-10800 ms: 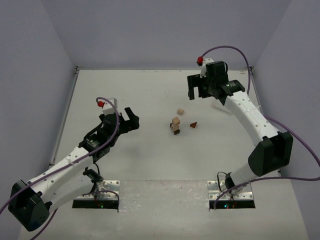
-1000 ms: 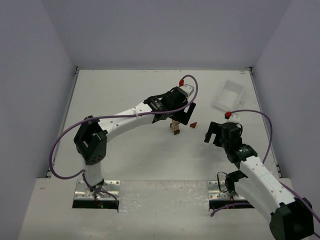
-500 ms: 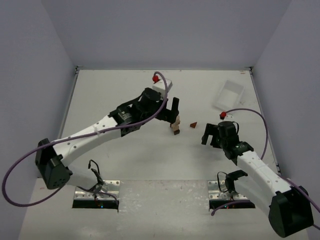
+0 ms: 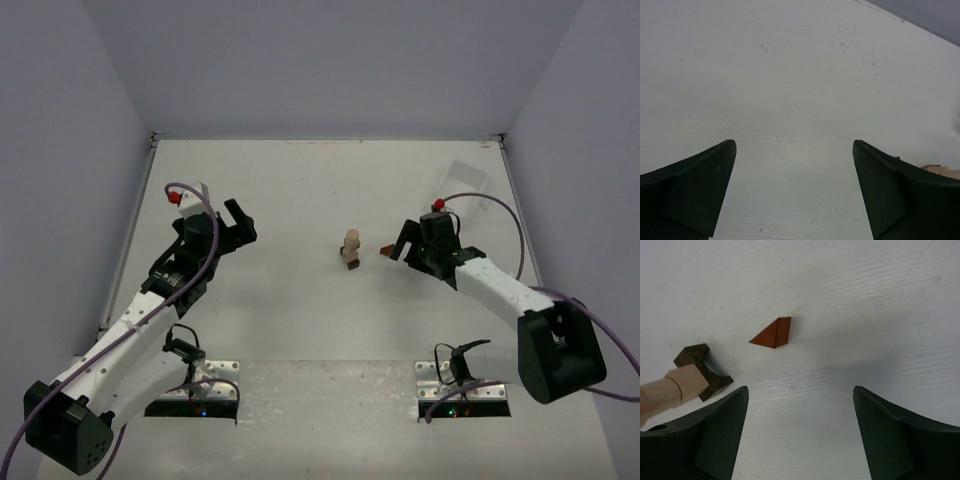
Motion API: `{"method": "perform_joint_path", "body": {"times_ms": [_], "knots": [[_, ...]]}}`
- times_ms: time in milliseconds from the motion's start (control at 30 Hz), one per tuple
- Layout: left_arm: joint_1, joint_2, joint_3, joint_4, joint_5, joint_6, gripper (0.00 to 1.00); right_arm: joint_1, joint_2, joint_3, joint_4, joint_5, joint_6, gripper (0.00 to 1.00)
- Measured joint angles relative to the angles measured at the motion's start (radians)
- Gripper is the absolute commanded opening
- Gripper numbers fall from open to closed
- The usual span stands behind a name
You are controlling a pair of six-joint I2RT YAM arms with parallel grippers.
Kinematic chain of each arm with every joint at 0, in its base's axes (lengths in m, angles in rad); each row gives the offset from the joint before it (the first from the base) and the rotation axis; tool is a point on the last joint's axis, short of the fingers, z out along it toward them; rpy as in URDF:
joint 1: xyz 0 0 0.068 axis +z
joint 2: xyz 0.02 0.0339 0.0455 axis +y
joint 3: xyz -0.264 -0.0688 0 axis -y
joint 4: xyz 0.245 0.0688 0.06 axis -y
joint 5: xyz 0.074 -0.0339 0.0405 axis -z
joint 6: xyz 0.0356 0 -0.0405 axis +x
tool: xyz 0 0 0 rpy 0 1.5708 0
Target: Build the wood block tower
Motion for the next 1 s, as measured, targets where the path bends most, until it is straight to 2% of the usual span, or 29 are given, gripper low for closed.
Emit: {"method": "perform_joint_path", "body": {"times_ms": [167, 300, 400, 533, 767, 1000], "knots": [[0.026, 0.0, -0.004, 0.0, -0.025, -0.027, 1.0, 0.005, 0.217, 0.155, -0.004, 0.027, 0.063, 0.67], [0.026, 0.0, -0.004, 0.0, -0.025, -0.037, 1.0, 0.016, 0.33, 0.257, -0.035, 0.074, 0.084, 0.63], [0.026, -0.004, -0.005, 0.001, -0.014, -0.038, 1.0, 0.021, 0.372, 0.303, -0.054, 0.107, 0.094, 0.59], [0.026, -0.012, -0.01, 0.006, 0.012, -0.036, 1.0, 0.022, 0.421, 0.348, -0.078, 0.126, 0.1, 0.5], [0.026, -0.016, -0.019, 0.008, 0.033, -0.035, 0.98, 0.038, 0.488, 0.358, -0.096, 0.127, 0.112, 0.44], [0.026, -0.016, -0.019, 0.009, 0.056, -0.034, 0.96, 0.07, 0.54, 0.386, -0.118, 0.128, 0.117, 0.3]]}}
